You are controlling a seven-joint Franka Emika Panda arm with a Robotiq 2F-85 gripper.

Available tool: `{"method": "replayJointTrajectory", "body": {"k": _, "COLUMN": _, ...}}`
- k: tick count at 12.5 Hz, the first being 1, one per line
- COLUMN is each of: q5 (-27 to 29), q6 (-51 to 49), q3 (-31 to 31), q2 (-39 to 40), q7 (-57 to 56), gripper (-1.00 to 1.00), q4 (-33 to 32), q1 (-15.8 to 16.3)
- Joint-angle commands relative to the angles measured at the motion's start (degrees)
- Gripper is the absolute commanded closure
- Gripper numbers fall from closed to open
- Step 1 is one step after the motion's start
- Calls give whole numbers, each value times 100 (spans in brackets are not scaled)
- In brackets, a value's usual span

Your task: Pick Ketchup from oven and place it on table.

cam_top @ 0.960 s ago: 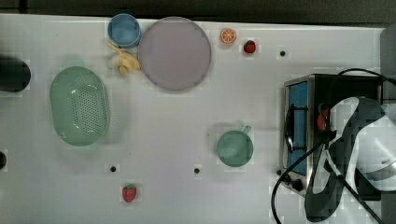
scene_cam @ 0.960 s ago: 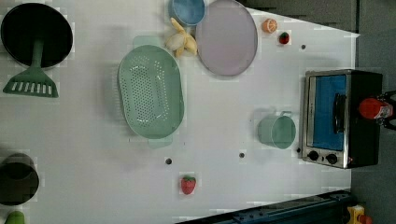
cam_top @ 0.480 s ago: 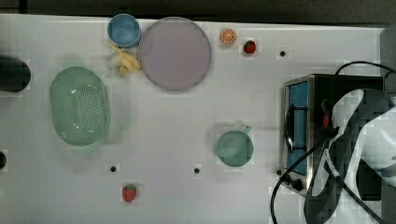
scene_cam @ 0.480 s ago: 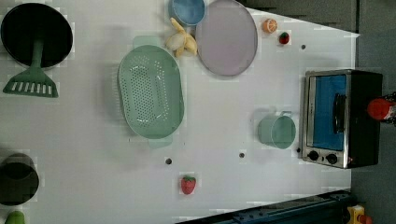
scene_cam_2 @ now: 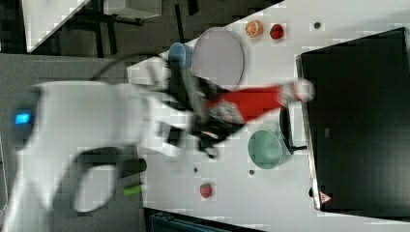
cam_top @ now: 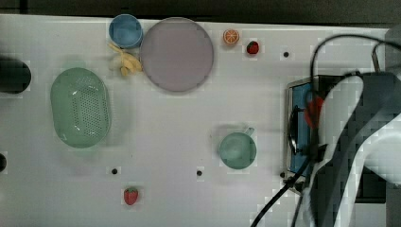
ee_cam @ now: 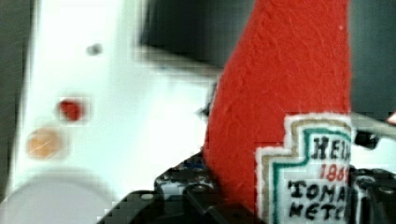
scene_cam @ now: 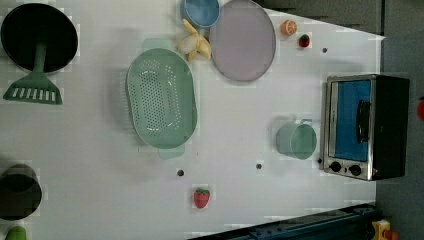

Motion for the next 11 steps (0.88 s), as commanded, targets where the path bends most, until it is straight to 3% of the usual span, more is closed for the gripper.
{"method": "replayJointTrajectory", "body": {"k": 1, "q5": -2, "q6": -306, "q3": 654, "q2": -471, "q7": -174, "gripper": -27, "q4": 30, "q1": 619}}
{"method": "replayJointTrajectory", "body": {"k": 6, "q5": -758, "q6": -284, "q3": 1611, "q2": -520, "q7": -174, "gripper": -27, "q4": -450, "q1": 871}}
{"method": "replayJointTrajectory", "body": {"k": 9, "q5": -874, "q6": -116, "q3": 1909, "q2": -523, "q7": -141, "gripper": -27, "q4": -1112, "q1": 901}}
{"method": "replayJointTrajectory", "body": {"k": 11, "q5": -875, "q6": 534, "q3": 1926, "q2": -518, "q7": 63, "gripper": -27, "q4": -1756, "q1": 897}}
